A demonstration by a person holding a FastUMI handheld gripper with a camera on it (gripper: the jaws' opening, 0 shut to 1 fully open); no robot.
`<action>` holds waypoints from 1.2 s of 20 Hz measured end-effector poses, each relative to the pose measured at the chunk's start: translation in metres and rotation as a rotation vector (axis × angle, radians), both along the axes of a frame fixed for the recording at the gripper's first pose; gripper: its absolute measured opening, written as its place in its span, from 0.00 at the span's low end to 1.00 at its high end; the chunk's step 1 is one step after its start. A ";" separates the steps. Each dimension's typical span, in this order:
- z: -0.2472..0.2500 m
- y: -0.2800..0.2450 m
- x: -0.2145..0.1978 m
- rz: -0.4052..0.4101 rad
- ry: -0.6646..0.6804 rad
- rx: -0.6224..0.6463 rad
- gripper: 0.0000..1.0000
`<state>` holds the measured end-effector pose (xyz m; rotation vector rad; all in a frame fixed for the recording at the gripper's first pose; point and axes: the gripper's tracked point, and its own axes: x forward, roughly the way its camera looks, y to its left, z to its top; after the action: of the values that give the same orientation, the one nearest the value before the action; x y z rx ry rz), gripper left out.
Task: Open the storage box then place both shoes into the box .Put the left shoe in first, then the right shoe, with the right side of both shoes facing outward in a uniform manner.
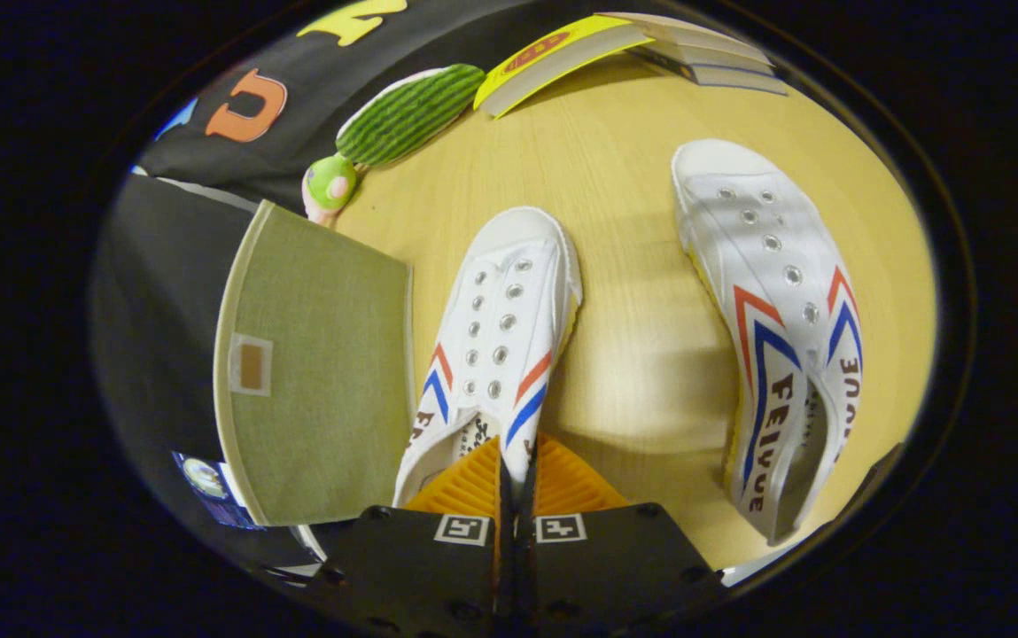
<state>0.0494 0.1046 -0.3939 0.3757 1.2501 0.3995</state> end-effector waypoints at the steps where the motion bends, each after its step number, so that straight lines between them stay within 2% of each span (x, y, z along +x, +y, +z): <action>1: 0.003 0.002 -0.002 -0.012 0.010 0.015 0.06; 6: 0.037 -0.001 -0.007 -0.041 -0.015 0.061 0.05; 9: 0.089 -0.006 -0.015 -0.037 -0.065 0.092 0.05; 13: 0.176 0.009 -0.036 0.011 -0.145 0.135 0.05; 16: 0.220 0.034 -0.051 0.048 -0.170 0.156 0.05; 19: 0.241 0.075 -0.057 0.105 -0.193 0.148 0.05; 24: 0.240 0.147 -0.064 0.180 -0.174 0.123 0.05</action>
<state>-0.0149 0.2520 -0.1543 0.3259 1.0952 0.6516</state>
